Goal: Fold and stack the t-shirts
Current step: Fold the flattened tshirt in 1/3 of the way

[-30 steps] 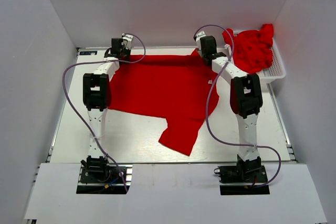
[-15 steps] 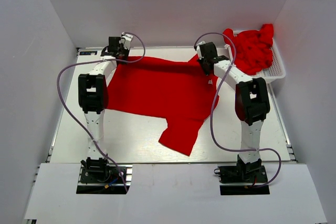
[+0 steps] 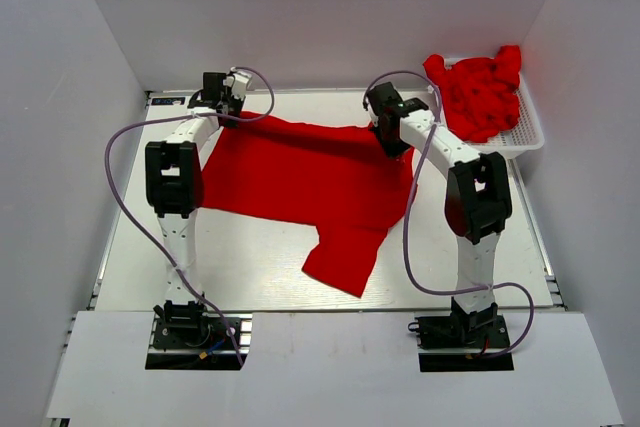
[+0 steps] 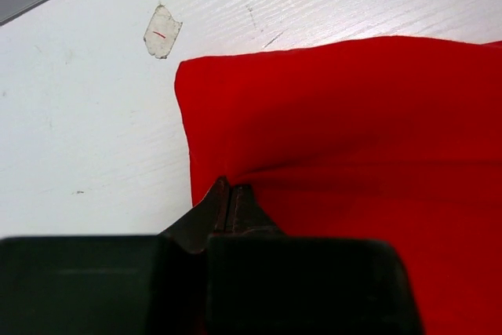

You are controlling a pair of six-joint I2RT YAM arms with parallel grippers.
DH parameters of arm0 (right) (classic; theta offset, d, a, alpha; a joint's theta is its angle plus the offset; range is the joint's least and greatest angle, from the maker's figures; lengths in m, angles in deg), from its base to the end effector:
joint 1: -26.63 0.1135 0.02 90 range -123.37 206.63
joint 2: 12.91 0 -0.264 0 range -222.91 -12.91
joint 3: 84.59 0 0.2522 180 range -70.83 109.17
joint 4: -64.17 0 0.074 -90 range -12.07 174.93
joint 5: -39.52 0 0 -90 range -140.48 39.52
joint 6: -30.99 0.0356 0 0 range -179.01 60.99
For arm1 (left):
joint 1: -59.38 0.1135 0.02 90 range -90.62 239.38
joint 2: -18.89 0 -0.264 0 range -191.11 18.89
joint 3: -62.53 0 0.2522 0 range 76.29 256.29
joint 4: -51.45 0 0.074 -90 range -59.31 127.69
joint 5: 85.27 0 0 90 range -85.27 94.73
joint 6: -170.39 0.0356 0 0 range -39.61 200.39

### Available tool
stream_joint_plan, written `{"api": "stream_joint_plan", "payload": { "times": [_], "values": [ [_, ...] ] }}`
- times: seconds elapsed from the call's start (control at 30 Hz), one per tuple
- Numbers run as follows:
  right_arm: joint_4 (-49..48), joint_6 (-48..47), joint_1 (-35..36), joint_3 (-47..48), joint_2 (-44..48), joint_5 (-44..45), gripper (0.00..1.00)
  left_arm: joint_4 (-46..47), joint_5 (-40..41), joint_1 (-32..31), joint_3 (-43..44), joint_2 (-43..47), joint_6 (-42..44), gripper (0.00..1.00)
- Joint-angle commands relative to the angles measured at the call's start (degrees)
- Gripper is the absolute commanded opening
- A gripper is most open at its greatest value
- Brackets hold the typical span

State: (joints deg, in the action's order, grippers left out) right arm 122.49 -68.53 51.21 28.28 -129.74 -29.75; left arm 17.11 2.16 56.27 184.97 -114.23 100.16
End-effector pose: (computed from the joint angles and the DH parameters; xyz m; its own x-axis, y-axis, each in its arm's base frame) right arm 0.4060 0.1718 0.2367 -0.7543 -0.5151 -0.4069 -0.3692 0.8454 -0.3860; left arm 0.5249 -0.0301 0.1820 -0.6356 0.3729 -0.6759 0.3197 0.9241 0.2092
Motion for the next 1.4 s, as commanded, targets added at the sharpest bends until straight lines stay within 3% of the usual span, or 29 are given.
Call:
{"api": "stream_joint_plan", "payload": {
  "times": [0.0,0.33,0.5,0.6,1.07,1.37],
  "values": [
    [9.3,2.7,0.6,4.1,1.9,1.9,0.0,-0.6,-0.2,0.9,-0.2,5.5,1.1,0.0],
    [13.2,3.1,2.3,5.6,-1.7,-11.4,0.0,-1.7,-0.2,0.9,-1.3,6.0,1.1,0.0],
    [15.5,3.4,2.7,10.0,-4.0,-28.0,0.0,-1.7,0.5,0.9,-2.5,6.0,1.7,0.0],
    [15.4,3.1,2.8,10.1,-3.8,-32.5,0.0,-2.4,0.5,0.9,-2.5,6.0,1.7,0.0],
    [20.4,4.4,2.1,7.1,0.2,-23.8,0.0,-3.4,1.2,2.0,-2.5,7.8,2.7,0.0],
    [20.4,5.2,1.9,7.3,-2.3,-21.2,0.0,-8.8,-1.8,2.5,1.9,8.4,7.0,0.0]
  ]
}}
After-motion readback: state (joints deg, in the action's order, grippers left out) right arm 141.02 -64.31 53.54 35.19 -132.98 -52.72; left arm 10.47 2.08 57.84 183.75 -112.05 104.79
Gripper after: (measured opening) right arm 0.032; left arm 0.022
